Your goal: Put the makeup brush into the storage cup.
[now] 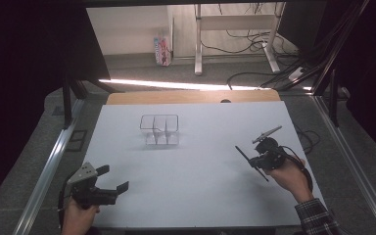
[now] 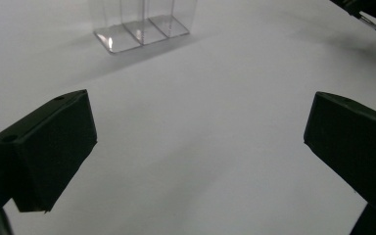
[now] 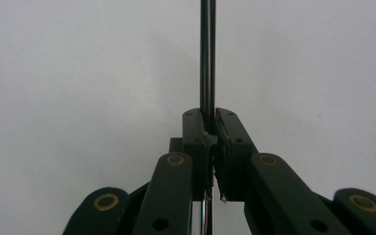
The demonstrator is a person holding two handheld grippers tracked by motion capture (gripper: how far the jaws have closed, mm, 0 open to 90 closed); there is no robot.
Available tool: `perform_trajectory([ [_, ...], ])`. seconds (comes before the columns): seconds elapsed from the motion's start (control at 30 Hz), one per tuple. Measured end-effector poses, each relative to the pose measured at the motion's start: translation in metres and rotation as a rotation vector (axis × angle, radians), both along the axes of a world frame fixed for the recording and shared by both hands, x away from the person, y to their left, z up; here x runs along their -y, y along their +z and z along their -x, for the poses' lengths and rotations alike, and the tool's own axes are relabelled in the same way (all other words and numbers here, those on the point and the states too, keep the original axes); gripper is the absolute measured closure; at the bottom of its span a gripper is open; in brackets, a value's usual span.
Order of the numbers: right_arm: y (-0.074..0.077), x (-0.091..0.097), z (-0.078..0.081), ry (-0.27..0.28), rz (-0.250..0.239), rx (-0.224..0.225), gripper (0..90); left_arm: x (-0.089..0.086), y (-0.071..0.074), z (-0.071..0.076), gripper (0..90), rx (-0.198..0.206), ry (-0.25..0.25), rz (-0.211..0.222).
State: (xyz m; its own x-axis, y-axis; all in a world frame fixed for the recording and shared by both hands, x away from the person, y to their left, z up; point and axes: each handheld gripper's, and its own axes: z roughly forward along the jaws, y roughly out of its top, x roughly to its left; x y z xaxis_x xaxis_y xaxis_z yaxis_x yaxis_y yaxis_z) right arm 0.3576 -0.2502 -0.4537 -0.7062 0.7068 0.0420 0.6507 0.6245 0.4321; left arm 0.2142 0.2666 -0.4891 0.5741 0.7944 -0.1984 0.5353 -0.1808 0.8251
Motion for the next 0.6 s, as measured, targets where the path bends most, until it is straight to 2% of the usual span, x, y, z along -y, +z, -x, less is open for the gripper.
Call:
perform_trajectory([
  [0.17, 0.002, -0.007, 0.005, 0.03, -0.014, 0.005, 83.7, 0.009, 0.002, 0.0, 0.3, -0.005, -0.035, -0.031],
  [0.23, 0.003, -0.013, 0.009, 0.06, -0.025, 0.006, 83.7, 0.016, 0.003, 0.0, 0.4, -0.006, -0.054, -0.072],
  [0.3, 0.004, -0.016, 0.01, 0.069, -0.029, 0.006, 83.7, 0.019, 0.003, -0.001, 0.4, -0.007, -0.058, -0.089],
  [0.33, 0.005, -0.021, 0.012, 0.092, -0.036, 0.002, 83.6, 0.024, 0.003, -0.002, 0.1, -0.01, -0.066, -0.122],
  [0.43, 0.006, -0.025, 0.014, 0.11, -0.038, -0.002, 83.6, 0.028, 0.003, -0.003, 0.1, -0.01, -0.061, -0.145],
  [0.5, 0.006, -0.032, 0.016, 0.139, -0.041, -0.01, 83.6, 0.031, 0.004, -0.005, 0.1, -0.014, -0.066, -0.151],
  [0.57, 0.006, -0.033, 0.017, 0.145, -0.042, -0.014, 83.7, 0.034, 0.005, -0.007, 0.1, -0.013, -0.071, -0.159],
  [0.6, 0.006, -0.037, 0.018, 0.154, -0.04, -0.018, 83.6, 0.038, 0.007, -0.009, 0.1, -0.007, -0.083, -0.173],
])
